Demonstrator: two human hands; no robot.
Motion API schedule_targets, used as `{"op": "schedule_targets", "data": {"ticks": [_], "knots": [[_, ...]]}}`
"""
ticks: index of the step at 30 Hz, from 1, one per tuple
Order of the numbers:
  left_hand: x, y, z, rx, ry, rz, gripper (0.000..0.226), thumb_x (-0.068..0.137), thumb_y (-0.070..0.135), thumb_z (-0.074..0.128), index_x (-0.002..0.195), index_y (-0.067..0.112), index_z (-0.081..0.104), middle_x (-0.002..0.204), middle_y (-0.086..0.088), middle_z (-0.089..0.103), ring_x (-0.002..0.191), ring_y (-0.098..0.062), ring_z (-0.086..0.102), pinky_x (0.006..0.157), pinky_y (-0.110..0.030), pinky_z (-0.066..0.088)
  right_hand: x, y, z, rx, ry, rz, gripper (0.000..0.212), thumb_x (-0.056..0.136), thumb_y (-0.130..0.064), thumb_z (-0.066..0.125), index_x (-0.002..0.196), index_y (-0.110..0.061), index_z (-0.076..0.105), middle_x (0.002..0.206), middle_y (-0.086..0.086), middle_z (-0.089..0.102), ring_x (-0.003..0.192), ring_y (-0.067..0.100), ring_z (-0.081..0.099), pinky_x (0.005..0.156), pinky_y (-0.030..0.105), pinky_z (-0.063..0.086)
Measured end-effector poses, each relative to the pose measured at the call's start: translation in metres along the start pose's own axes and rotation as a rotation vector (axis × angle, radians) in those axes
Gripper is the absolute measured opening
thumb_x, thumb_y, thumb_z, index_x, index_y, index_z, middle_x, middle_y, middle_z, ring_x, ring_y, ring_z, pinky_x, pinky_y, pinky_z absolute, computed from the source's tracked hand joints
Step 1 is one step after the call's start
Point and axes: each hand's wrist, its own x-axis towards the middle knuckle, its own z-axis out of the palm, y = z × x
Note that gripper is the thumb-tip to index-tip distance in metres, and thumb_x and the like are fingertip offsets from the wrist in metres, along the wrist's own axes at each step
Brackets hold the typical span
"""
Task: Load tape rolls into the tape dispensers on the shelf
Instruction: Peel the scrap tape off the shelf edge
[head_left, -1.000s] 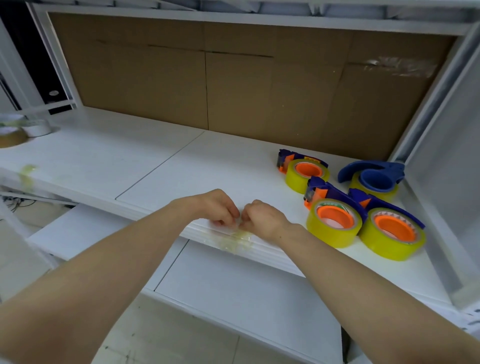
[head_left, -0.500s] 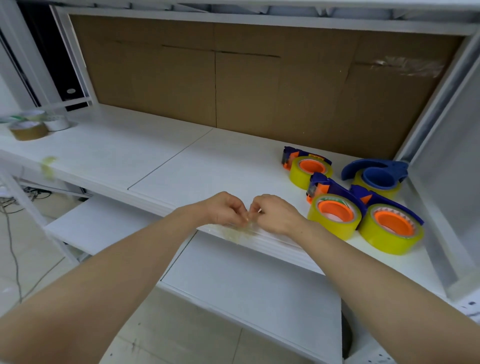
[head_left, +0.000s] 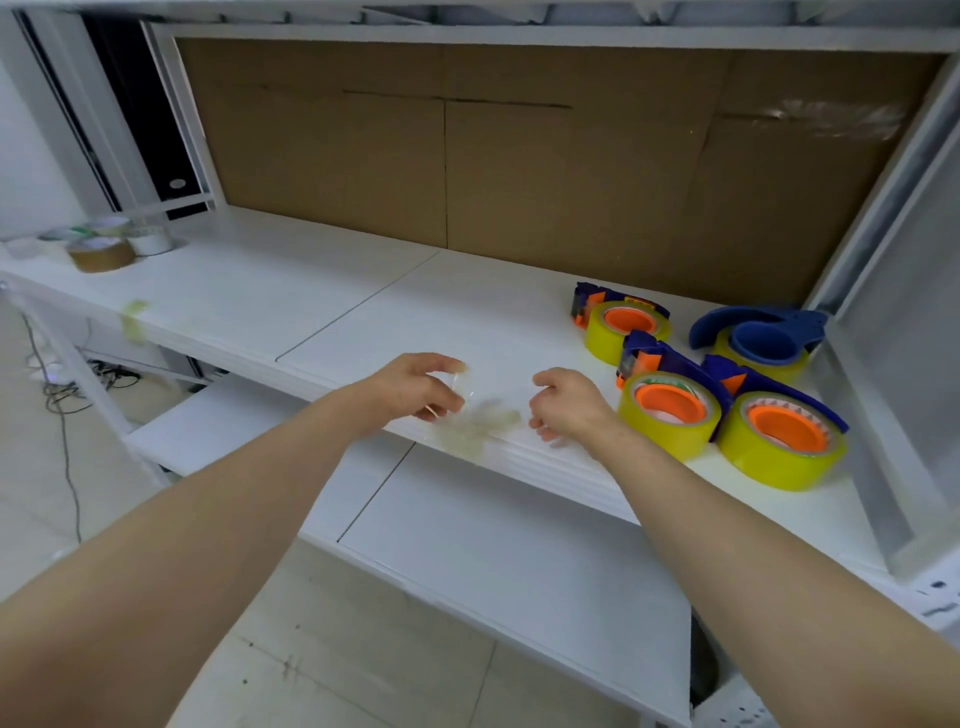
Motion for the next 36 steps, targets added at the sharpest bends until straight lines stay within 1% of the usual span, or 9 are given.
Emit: {"op": "schedule_targets", "data": {"ticks": [7, 11, 14, 18, 22, 24, 27, 31, 36], "knots": [[0.016, -0.009, 0.020, 0.381, -0.105, 0.033, 0.020, 0.080, 0.002, 0.068, 0.099, 0.007, 0.061, 0.072, -0.003, 0.061, 0.060, -0.006, 0.055, 0.057, -0.015, 0.041, 0.013, 0.005, 0.024, -0.237, 0.055, -0.017, 0.034, 0.091, -0.009, 0.048, 0.123, 0.000, 0.055, 0.122, 0.018, 0.059, 0.110, 0.036, 0.058, 0.096, 0.042, 0.048], [0.033, -0.010, 0.020, 0.681, -0.149, 0.201, 0.016, 0.082, 0.012, 0.068, 0.097, 0.007, 0.070, 0.097, -0.006, 0.070, 0.082, -0.010, 0.055, 0.067, -0.009, 0.041, 0.023, -0.002, 0.030, -0.370, 0.080, 0.039, 0.022, 0.091, -0.023, 0.055, 0.102, -0.005, 0.061, 0.098, 0.012, 0.059, 0.106, 0.032, 0.060, 0.081, 0.031, 0.044], [0.043, -0.014, 0.018, 0.715, -0.179, 0.259, 0.017, 0.082, 0.013, 0.069, 0.097, 0.008, 0.072, 0.105, -0.009, 0.069, 0.083, -0.009, 0.051, 0.061, -0.008, 0.036, 0.030, -0.008, 0.034, -0.432, 0.100, 0.097, 0.026, 0.086, -0.021, 0.064, 0.106, -0.005, 0.065, 0.110, 0.012, 0.066, 0.105, 0.029, 0.060, 0.086, 0.031, 0.046], [0.056, -0.020, 0.013, 0.761, -0.136, 0.302, 0.028, 0.078, 0.026, 0.074, 0.103, 0.015, 0.070, 0.134, -0.011, 0.035, 0.123, -0.023, 0.034, 0.102, -0.023, 0.031, 0.031, -0.018, 0.039, -0.518, 0.131, 0.158, 0.025, 0.091, -0.012, 0.052, 0.112, -0.004, 0.061, 0.119, 0.016, 0.060, 0.111, 0.030, 0.057, 0.090, 0.032, 0.045], [0.058, -0.027, 0.008, 0.729, -0.038, 0.244, 0.077, 0.067, 0.035, 0.082, 0.132, 0.017, 0.044, 0.137, -0.008, 0.024, 0.129, -0.025, 0.026, 0.108, -0.033, 0.030, 0.022, -0.030, 0.048, -0.591, 0.140, 0.209, 0.032, 0.094, -0.007, 0.043, 0.126, -0.001, 0.049, 0.130, 0.019, 0.049, 0.119, 0.031, 0.051, 0.095, 0.034, 0.044], [0.055, -0.037, 0.008, 0.601, 0.050, 0.435, 0.062, 0.064, 0.029, 0.083, 0.117, 0.018, 0.052, 0.125, -0.006, 0.037, 0.119, -0.025, 0.038, 0.100, -0.034, 0.036, 0.022, -0.032, 0.048, -0.570, 0.135, 0.245, 0.027, 0.093, -0.007, 0.048, 0.119, -0.001, 0.050, 0.122, 0.018, 0.054, 0.112, 0.032, 0.057, 0.088, 0.034, 0.047], [0.050, -0.052, 0.011, 0.680, 0.039, 0.726, 0.018, 0.079, 0.025, 0.071, 0.094, 0.017, 0.068, 0.103, -0.003, 0.059, 0.104, -0.028, 0.053, 0.085, -0.032, 0.040, 0.022, -0.032, 0.044, -0.420, 0.153, 0.335, 0.025, 0.088, -0.022, 0.061, 0.079, -0.008, 0.043, 0.074, 0.008, 0.057, 0.067, 0.027, 0.066, 0.052, 0.024, 0.044], [0.052, -0.061, 0.006, 0.951, -0.024, 0.594, 0.035, 0.093, 0.043, 0.048, 0.127, 0.035, 0.056, 0.125, 0.005, 0.050, 0.119, -0.020, 0.040, 0.094, -0.029, 0.029, 0.020, -0.034, 0.047, -0.314, 0.206, 0.395, 0.027, 0.086, -0.011, 0.056, 0.068, -0.011, 0.037, 0.059, 0.006, 0.052, 0.039, 0.015, 0.052, 0.040, 0.020, 0.037], [0.055, -0.058, -0.009, 0.397, -0.092, 0.383, 0.038, 0.082, 0.020, 0.069, 0.119, 0.014, 0.062, 0.111, -0.003, 0.059, 0.101, -0.018, 0.056, 0.093, -0.023, 0.040, 0.010, -0.032, 0.057, -0.301, 0.218, 0.219, 0.025, 0.089, -0.013, 0.050, 0.065, -0.006, 0.052, 0.062, 0.008, 0.052, 0.048, 0.022, 0.052, 0.047, 0.024, 0.042]]}}
